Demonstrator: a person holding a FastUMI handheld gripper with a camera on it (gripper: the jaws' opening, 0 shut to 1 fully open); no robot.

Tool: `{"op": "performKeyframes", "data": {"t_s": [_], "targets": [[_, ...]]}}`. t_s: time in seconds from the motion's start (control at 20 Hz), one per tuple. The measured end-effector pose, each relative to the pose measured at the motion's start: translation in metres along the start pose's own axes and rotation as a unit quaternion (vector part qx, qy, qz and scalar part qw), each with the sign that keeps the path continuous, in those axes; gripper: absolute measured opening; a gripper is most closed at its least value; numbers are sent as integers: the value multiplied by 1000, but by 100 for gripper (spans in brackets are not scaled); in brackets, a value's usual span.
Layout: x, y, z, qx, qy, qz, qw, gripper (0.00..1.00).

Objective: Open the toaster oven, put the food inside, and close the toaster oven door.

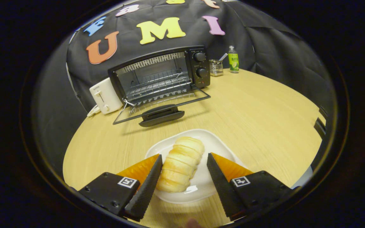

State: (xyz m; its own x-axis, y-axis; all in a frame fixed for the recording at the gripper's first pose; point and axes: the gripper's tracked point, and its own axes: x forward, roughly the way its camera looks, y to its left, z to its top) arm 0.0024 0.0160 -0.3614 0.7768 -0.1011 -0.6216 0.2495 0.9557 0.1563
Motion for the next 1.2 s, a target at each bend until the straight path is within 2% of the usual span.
{"op": "performKeyframes", "data": {"t_s": [0.1,0.35,0.45,0.6,0.7,0.85,1.05,1.2], "targets": [[-1,3,0,-3,8,3,1000,85],[-1,3,-2,19,23,21,999,50],[-1,4,-1,23,25,31,999,44],[-11,10,4,55,23,56,997,42],[-17,19,18,75,9,85,994,41],[-20,25,50,96,-18,104,990,40],[-5,39,100,114,-37,120,986,40],[22,53,136,100,-39,128,986,40]]}}
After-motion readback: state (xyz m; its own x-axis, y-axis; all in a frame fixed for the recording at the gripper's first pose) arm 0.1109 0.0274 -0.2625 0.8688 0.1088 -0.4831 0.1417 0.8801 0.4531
